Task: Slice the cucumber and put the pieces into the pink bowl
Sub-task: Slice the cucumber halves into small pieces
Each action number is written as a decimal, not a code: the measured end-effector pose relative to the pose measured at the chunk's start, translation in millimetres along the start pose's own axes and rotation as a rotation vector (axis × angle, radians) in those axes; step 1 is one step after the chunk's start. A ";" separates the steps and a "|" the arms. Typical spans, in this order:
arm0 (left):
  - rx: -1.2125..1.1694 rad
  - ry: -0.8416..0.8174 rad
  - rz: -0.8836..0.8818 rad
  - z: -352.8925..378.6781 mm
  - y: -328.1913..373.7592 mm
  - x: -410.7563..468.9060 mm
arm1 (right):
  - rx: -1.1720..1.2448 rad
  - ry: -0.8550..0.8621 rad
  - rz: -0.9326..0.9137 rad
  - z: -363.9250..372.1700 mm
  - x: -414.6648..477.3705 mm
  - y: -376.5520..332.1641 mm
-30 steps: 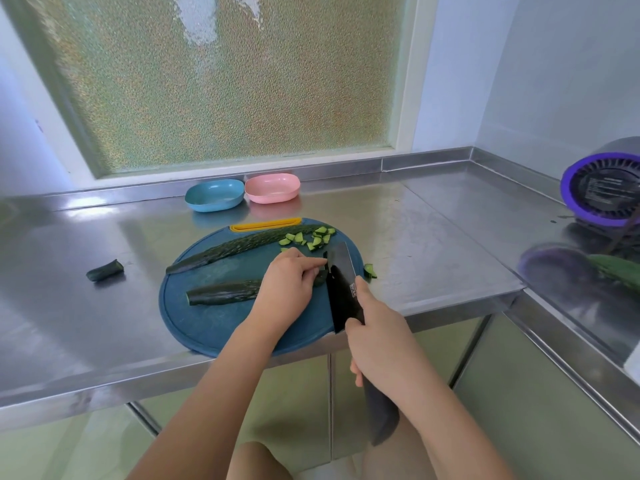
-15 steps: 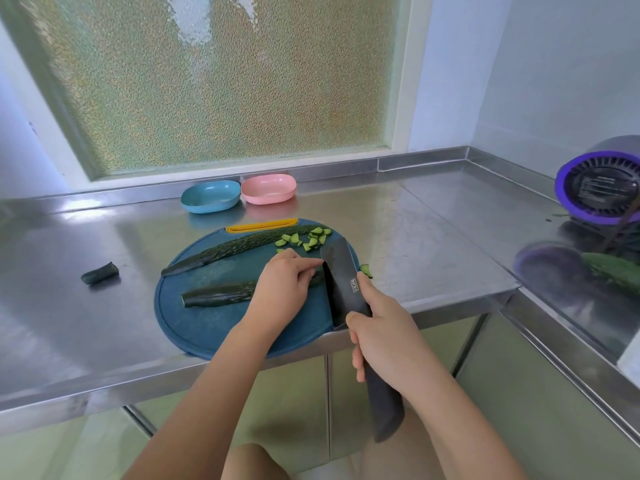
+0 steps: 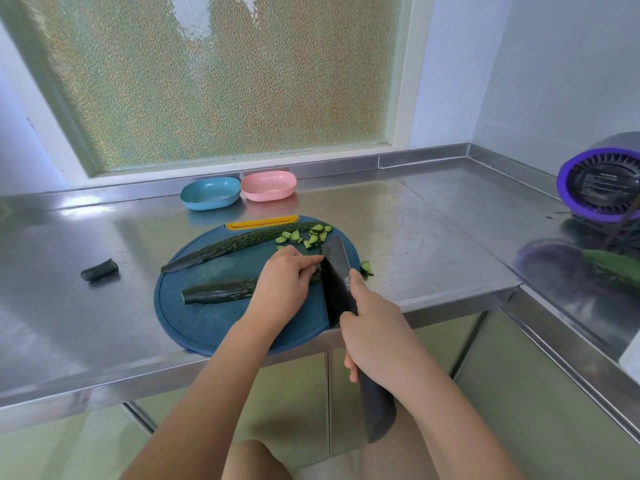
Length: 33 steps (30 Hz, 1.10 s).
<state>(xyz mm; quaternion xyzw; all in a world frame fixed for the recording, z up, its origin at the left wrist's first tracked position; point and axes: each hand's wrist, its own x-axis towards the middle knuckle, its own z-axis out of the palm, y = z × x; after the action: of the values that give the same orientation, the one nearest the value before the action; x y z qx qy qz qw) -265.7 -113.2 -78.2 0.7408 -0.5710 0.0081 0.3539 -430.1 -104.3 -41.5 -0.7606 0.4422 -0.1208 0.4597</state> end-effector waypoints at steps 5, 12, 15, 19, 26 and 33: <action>0.003 0.000 -0.006 0.4 -0.9 0.6 | -0.040 0.000 0.002 5.2 3.5 -1.3; 0.015 -0.003 -0.011 -0.2 0.6 0.0 | -0.131 0.031 -0.009 10.4 7.9 -1.5; 0.000 0.004 -0.007 -0.8 0.5 -0.7 | -0.096 0.043 -0.011 10.0 0.9 1.5; -0.008 0.007 -0.005 -0.8 0.4 -0.7 | -0.055 0.060 -0.026 9.5 -0.6 4.1; -0.003 0.004 0.007 -2.1 1.3 -1.1 | -0.005 0.042 -0.044 1.9 -2.2 1.8; -0.001 -0.004 -0.004 -2.2 1.5 -0.3 | 0.050 0.043 -0.031 5.0 1.0 3.3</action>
<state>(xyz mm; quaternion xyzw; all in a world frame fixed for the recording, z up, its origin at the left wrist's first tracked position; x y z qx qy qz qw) -266.2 -112.0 -75.9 0.7417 -0.5703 0.0057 0.3530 -428.4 -102.7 -47.2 -0.7528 0.4371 -0.1554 0.4670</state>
